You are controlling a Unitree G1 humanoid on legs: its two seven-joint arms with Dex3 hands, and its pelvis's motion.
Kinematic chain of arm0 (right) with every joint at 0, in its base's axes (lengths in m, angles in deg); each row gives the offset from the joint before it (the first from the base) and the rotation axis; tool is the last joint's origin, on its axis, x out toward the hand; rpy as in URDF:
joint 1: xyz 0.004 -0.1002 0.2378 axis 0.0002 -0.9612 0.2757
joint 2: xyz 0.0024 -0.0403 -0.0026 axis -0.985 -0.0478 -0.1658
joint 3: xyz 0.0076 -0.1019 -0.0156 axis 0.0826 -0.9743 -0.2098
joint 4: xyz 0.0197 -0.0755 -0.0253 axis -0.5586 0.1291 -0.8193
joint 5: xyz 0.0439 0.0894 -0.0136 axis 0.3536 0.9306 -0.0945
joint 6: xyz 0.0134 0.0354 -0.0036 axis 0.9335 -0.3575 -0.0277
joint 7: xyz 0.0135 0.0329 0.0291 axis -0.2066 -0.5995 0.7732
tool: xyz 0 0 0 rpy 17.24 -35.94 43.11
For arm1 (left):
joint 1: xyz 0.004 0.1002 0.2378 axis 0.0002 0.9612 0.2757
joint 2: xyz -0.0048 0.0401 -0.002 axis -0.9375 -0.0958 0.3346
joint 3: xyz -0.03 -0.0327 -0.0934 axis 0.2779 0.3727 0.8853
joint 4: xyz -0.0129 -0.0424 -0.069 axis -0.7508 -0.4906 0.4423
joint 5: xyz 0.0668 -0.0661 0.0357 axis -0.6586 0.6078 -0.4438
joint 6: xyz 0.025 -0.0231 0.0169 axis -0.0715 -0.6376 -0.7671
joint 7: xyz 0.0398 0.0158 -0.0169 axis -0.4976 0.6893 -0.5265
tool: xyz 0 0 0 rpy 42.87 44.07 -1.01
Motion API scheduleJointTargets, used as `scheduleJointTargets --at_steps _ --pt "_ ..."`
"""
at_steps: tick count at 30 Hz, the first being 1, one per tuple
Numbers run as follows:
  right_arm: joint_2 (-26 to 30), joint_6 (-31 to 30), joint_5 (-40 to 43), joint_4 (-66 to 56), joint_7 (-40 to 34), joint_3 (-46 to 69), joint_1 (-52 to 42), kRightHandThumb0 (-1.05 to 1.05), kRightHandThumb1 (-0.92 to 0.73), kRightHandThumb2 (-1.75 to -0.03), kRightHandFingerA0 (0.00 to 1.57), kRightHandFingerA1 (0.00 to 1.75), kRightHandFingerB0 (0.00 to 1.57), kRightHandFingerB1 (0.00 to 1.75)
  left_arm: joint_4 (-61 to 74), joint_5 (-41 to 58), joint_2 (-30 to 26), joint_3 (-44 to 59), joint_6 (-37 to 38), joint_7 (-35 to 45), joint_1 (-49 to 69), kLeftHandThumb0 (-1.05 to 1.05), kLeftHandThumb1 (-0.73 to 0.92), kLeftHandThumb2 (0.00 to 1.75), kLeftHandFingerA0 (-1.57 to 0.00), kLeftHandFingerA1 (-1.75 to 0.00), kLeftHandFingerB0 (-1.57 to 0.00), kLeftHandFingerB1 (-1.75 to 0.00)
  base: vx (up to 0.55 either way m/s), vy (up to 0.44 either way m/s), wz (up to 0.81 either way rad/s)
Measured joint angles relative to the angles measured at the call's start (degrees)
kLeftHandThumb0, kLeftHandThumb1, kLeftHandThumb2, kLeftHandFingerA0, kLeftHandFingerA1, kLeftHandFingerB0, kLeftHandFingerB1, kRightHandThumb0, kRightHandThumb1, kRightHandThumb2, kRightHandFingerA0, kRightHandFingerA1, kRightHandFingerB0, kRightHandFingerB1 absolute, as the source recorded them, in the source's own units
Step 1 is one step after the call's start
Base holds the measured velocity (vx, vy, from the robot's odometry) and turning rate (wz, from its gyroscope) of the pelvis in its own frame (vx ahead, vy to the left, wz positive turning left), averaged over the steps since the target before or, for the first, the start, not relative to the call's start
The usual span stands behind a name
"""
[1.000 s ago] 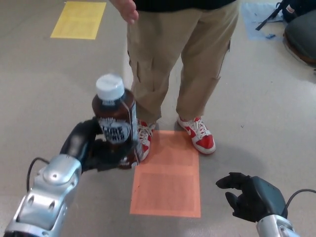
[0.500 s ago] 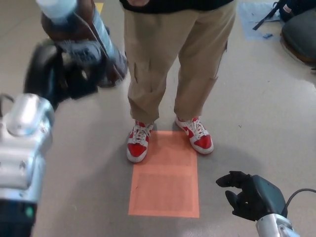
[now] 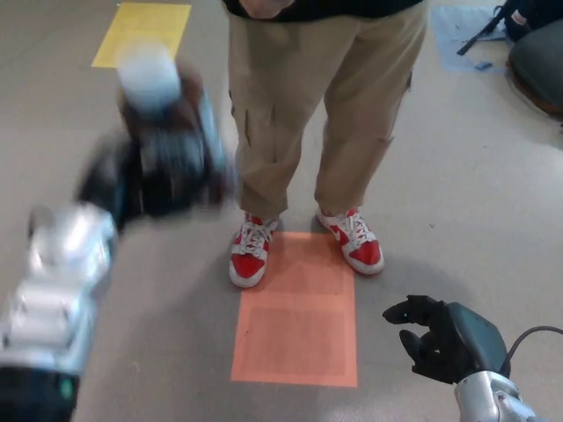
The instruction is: The robot recieved a bottle of protein shake from a person using its left hand and then shake the protein up and down 2 two times and hand it back to the person
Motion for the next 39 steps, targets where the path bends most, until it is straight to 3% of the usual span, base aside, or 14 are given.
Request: scheduleJointTargets --at_steps 4,10,13,14,18,21,23,26,35,39 --pt "0.0 0.0 0.0 0.0 0.2 0.2 0.0 -0.25 -0.80 -0.64 0.84 0.54 0.78 0.45 0.9 0.3 1.0 -1.5 0.1 0.4 1.7 -0.13 0.82 0.64 -1.14 -0.84 -0.81 -0.81 0.00 0.000 0.00" --pt "0.0 -0.1 -0.1 0.0 0.2 -0.1 0.0 -0.25 -0.82 -0.65 0.88 0.57 0.78 0.45 -8.3 -3.1 1.4 -10.2 0.2 1.1 13.4 -0.21 0.85 0.65 -1.09 -0.89 -0.77 -0.83 0.00 0.000 0.02" --pt "0.0 0.0 -0.2 0.0 0.2 -0.1 0.4 -0.24 -0.79 -0.63 0.86 0.56 0.78 0.45 -5.6 -3.0 0.9 -8.3 -0.3 1.4 10.8 -0.20 0.85 0.65 -1.10 -0.92 -0.78 -0.85 0.00 0.000 0.00" --pt "0.0 0.0 -0.2 0.0 0.2 -0.1 0.5 -0.24 -0.78 -0.63 0.86 0.57 0.79 0.45 -4.5 -2.8 0.7 -7.1 -0.3 1.5 8.8 -0.18 0.85 0.64 -1.03 -1.01 -0.78 -0.88 0.00 0.000 0.00" --pt "0.0 -0.1 -0.2 0.0 0.1 0.0 0.5 -0.26 -0.78 -0.64 0.86 0.54 0.80 0.45 0.4 -1.2 0.7 -2.0 -1.5 1.4 -0.4 -0.12 0.82 0.64 -0.96 -1.08 -0.79 -0.85 0.00 0.000 0.00" --pt "0.0 -0.2 -0.2 0.0 0.1 0.2 0.5 -0.27 -0.79 -0.64 0.85 0.55 0.79 0.44 4.1 -0.1 1.0 0.4 -3.2 1.1 -5.0 -0.13 0.85 0.65 -1.11 -0.90 -0.78 -0.87 0.00 0.000 0.00" --pt "0.0 -0.3 -0.2 0.0 0.1 0.2 0.5 -0.27 -0.79 -0.64 0.84 0.53 0.78 0.45 3.8 0.2 1.3 0.3 -3.5 1.2 -5.0 -0.13 0.82 0.68 -1.15 -0.88 -0.80 -0.88 0.00 0.000 0.00" --pt "0.0 -0.3 -0.2 0.0 0.1 0.2 0.5 -0.25 -0.81 -0.65 0.84 0.62 0.77 0.44 0.5 0.0 1.6 -1.6 -3.6 1.6 -2.0 -0.15 0.81 0.68 -1.12 -0.90 -0.82 -0.87 0.00 0.000 0.00" --pt "-0.1 -0.3 -0.4 0.0 0.1 -0.2 -1.2 -0.26 -0.78 -0.64 0.81 0.54 0.79 0.45 -4.0 -1.9 2.2 -6.1 -4.7 1.6 -1.2 -0.16 0.81 0.68 -1.12 -0.89 -0.79 -0.87 0.00 0.000 0.00" --pt "-0.1 -0.3 -0.4 0.0 0.0 -0.3 -2.2 -0.25 -0.80 -0.64 0.84 0.59 0.79 0.45 -5.8 -2.4 2.4 -7.1 -5.6 1.6 -2.3 -0.16 0.80 0.71 -1.12 -0.90 -0.79 -0.90 0.00 0.000 0.00"
